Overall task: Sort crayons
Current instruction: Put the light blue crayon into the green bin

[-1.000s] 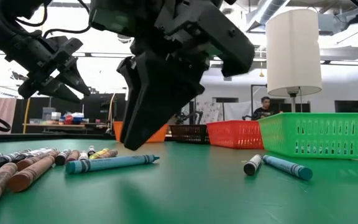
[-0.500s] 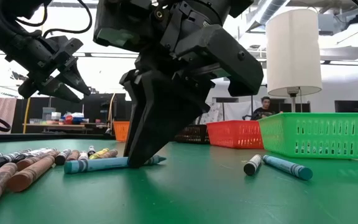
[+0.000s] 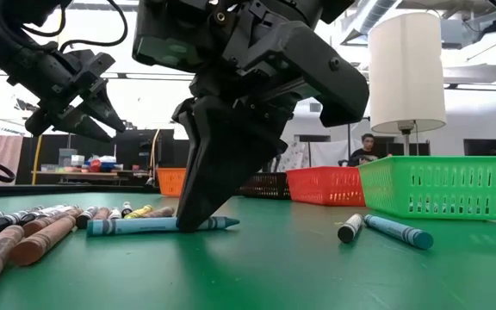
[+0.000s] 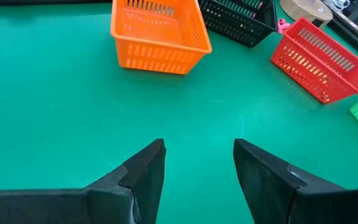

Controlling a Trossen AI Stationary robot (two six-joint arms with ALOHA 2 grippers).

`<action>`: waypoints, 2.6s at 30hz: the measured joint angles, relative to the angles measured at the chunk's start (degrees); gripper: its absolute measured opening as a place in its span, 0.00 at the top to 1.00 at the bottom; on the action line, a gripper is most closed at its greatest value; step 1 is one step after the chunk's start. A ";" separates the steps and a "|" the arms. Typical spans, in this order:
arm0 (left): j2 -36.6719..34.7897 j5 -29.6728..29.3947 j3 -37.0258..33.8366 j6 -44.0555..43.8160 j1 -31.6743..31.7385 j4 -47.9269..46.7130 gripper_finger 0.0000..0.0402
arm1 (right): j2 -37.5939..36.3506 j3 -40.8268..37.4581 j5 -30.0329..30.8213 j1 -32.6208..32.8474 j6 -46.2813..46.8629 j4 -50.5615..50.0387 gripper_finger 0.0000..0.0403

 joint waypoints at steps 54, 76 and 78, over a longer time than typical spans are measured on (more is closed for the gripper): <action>-0.02 -0.38 0.00 0.55 -0.02 -3.21 0.55 | -16.59 33.68 12.85 -3.21 49.52 -55.02 0.99; -0.02 0.11 0.00 0.42 -0.02 -3.35 0.55 | -43.45 -4.88 18.64 -7.25 71.07 -51.92 1.00; -0.01 -0.04 0.00 0.42 -0.02 -3.42 0.55 | -46.68 -10.71 18.48 -6.03 74.65 -49.17 1.00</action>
